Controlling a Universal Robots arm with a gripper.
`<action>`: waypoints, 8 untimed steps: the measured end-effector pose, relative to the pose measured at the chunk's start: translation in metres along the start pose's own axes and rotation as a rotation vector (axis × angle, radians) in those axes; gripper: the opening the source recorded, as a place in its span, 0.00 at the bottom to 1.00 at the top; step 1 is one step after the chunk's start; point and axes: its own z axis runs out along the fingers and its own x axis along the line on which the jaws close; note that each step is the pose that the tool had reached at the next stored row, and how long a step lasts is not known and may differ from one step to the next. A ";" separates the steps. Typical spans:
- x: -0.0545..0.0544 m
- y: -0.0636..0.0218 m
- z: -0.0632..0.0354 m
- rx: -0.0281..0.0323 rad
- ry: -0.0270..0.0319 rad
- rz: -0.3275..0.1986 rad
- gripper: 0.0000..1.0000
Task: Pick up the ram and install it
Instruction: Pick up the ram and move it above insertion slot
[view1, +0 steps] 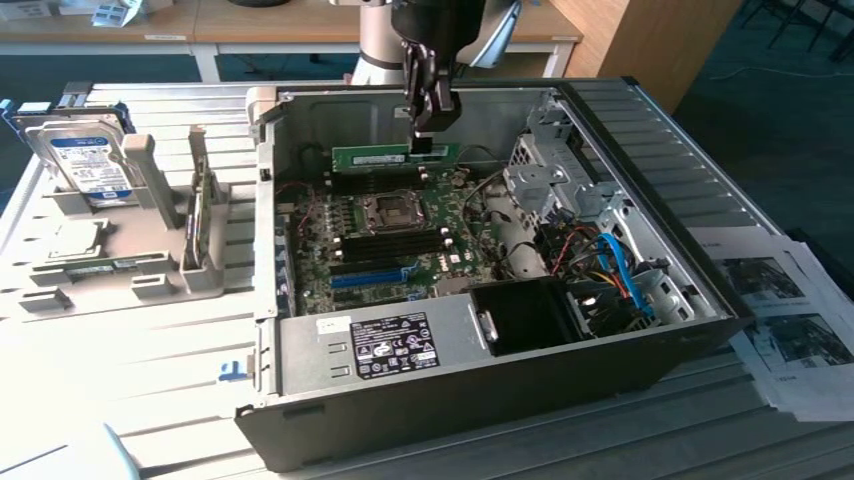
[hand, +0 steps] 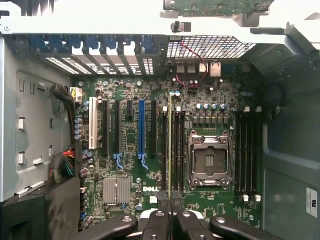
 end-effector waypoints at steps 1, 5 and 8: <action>0.000 0.0000 0.0005 0.0002 -0.0003 0.000 0.12; 0.000 0.0000 0.0028 0.0000 0.0000 0.000 0.12; 0.000 0.0000 0.0046 0.0000 0.0000 0.000 0.12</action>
